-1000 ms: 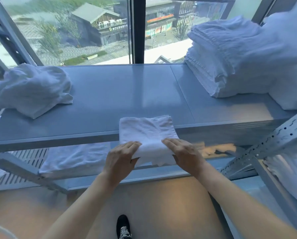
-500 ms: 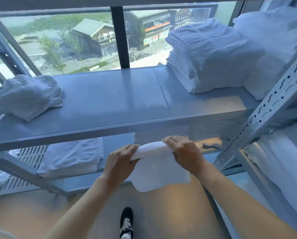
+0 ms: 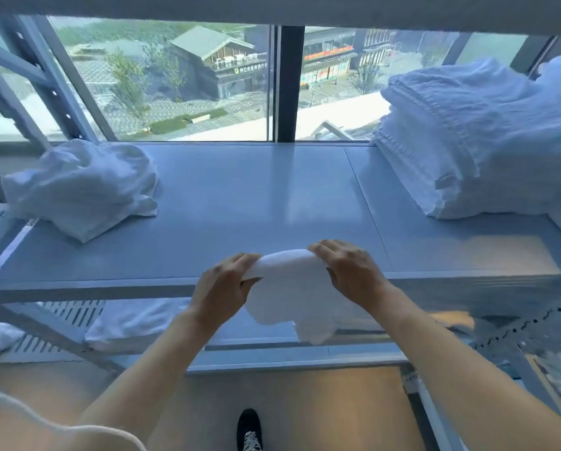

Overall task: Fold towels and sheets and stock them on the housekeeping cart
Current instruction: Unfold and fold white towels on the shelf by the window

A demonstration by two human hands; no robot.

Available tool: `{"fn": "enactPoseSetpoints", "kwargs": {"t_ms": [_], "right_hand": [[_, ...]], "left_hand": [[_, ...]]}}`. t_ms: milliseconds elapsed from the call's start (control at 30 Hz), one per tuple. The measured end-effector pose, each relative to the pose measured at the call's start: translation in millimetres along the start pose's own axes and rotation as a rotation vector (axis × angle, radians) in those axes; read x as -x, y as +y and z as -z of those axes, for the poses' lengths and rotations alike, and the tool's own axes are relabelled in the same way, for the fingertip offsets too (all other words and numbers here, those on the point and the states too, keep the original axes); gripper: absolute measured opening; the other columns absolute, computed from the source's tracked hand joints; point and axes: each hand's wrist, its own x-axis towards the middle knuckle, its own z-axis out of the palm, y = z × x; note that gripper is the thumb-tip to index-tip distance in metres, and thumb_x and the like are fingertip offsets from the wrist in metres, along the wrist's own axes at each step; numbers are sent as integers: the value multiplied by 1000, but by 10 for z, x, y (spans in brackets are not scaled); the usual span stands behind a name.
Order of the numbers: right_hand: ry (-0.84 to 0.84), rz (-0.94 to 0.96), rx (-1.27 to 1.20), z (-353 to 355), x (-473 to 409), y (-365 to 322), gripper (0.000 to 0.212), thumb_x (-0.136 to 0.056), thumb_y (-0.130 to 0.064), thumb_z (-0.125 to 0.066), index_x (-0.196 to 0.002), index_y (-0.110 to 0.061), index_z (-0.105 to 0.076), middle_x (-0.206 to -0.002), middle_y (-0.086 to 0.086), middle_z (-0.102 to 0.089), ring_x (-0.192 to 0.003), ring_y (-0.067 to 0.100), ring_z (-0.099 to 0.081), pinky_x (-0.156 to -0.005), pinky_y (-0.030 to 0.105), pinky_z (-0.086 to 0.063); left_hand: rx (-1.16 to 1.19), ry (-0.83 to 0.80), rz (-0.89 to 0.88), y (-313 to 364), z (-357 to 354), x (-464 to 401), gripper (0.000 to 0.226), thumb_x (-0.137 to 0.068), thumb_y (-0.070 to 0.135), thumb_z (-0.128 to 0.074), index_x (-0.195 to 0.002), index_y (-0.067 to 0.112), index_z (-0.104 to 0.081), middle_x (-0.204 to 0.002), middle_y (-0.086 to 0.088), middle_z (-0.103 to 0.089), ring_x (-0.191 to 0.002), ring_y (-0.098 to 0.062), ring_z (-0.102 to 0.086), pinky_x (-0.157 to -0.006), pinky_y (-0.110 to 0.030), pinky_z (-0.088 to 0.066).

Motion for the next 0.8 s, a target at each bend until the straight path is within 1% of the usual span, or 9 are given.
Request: {"fn": "enactPoseSetpoints", "kwargs": {"t_ms": [200, 267, 367, 467, 533, 633, 700, 767, 800], "right_hand": [[-5, -50, 109, -233, -791, 187, 46, -77, 11, -61, -114, -15, -69, -100, 5, -70, -89, 34, -65, -72, 40, -50], [14, -50, 131, -275, -1049, 246, 44, -77, 10, -61, -113, -13, -70, -100, 6, -70, -90, 35, -65, -77, 42, -49], [95, -141, 144, -320, -1400, 353, 51, -81, 10, -60, -127, -11, -66, -123, 7, -68, -110, 35, -62, -94, 45, -44], [107, -234, 155, -387, -1563, 351, 59, -81, 9, -61, -137, -10, -58, -144, 10, -55, -129, 33, -51, -104, 47, -37], [57, -198, 125, -520, -1495, 266, 51, -85, 2, -63, -134, -10, -60, -144, 11, -55, -126, 34, -55, -101, 46, -41], [-59, -156, 10, -812, -1252, 80, 39, -91, -13, -65, -129, -10, -62, -137, 11, -60, -116, 37, -61, -95, 46, -49], [-185, -182, -53, -996, -1129, 29, 40, -96, -20, -58, -136, -13, -59, -146, 11, -54, -127, 36, -55, -102, 46, -45], [-220, -203, -76, -1110, -1089, 106, 44, -100, -23, -54, -144, -19, -54, -156, 7, -46, -139, 31, -46, -111, 43, -37], [-225, -195, -63, -1134, -1096, 179, 46, -102, -22, -51, -147, -22, -51, -160, 4, -42, -143, 28, -42, -113, 43, -33]], "left_hand": [[5, -32, -17, -556, 75, -642, 36, -93, 23, -72, -129, 22, -64, -118, 2, -71, -94, -34, -69, -72, -39, -54], [18, -26, 7, -667, 82, -840, 35, -96, 22, -68, -131, 21, -63, -121, 1, -69, -97, -34, -68, -75, -43, -56], [10, 61, 72, -820, 124, -1097, 36, -96, 11, -64, -131, 16, -62, -125, -3, -65, -105, -35, -65, -79, -46, -56], [-41, 106, 68, -977, 106, -1222, 41, -91, -2, -65, -131, 9, -64, -132, -9, -63, -114, -37, -61, -92, -47, -54], [-29, 46, -3, -1033, 35, -1225, 43, -90, -6, -63, -130, 9, -66, -135, -9, -62, -116, -37, -60, -95, -48, -52], [12, -144, -106, -1059, -110, -1173, 54, -82, -15, -59, -126, 13, -71, -142, -10, -61, -129, -36, -57, -104, -50, -48], [31, -247, -106, -1088, -190, -1127, 62, -78, -17, -57, -128, 15, -72, -148, -10, -56, -141, -34, -49, -112, -48, -42], [45, -291, -71, -1122, -226, -1078, 68, -77, -16, -54, -134, 18, -68, -154, -6, -51, -147, -30, -42, -116, -44, -39], [49, -287, -64, -1133, -236, -1061, 67, -79, -14, -55, -136, 19, -67, -154, -5, -51, -146, -29, -44, -116, -42, -40]]}}
